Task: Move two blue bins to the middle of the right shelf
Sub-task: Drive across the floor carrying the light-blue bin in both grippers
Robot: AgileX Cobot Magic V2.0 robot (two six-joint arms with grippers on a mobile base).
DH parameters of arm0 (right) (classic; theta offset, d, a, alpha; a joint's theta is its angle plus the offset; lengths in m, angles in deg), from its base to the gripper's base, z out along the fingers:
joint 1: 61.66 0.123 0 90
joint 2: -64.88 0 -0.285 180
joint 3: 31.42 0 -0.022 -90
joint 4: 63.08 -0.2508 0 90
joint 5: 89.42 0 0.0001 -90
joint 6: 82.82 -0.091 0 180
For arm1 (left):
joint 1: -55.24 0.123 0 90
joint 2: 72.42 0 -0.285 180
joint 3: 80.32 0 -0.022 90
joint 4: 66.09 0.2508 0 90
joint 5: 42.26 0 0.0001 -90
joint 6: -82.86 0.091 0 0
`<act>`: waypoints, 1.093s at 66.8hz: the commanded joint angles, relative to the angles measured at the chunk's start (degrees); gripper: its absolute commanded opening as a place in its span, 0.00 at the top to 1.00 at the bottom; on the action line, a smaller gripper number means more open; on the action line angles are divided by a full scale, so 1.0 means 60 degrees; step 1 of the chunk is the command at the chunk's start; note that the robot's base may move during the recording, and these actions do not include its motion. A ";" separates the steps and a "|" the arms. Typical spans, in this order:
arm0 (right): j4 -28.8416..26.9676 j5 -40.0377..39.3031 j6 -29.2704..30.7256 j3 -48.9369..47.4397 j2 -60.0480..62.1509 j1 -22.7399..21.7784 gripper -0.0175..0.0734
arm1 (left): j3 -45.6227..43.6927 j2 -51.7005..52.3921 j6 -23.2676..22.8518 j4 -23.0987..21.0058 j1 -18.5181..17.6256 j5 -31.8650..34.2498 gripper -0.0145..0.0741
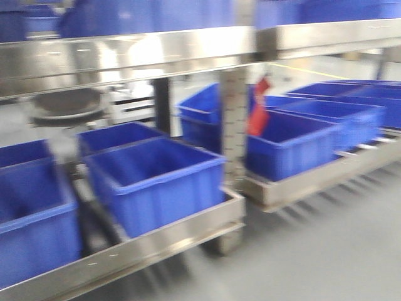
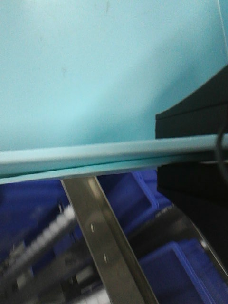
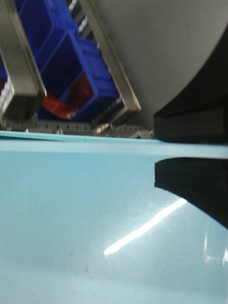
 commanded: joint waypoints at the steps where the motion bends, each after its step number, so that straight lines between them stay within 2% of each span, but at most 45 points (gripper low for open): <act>1: -0.0048 -0.1069 0.0036 -0.0199 0.0207 0.0007 0.99 | -0.0159 0.0173 0.0070 -0.0213 -0.0016 0.0773 0.96; 73: -0.0048 -0.1069 0.0036 -0.0199 0.0207 0.0007 0.99 | -0.0159 0.0173 0.0070 -0.0213 -0.0016 0.0773 0.96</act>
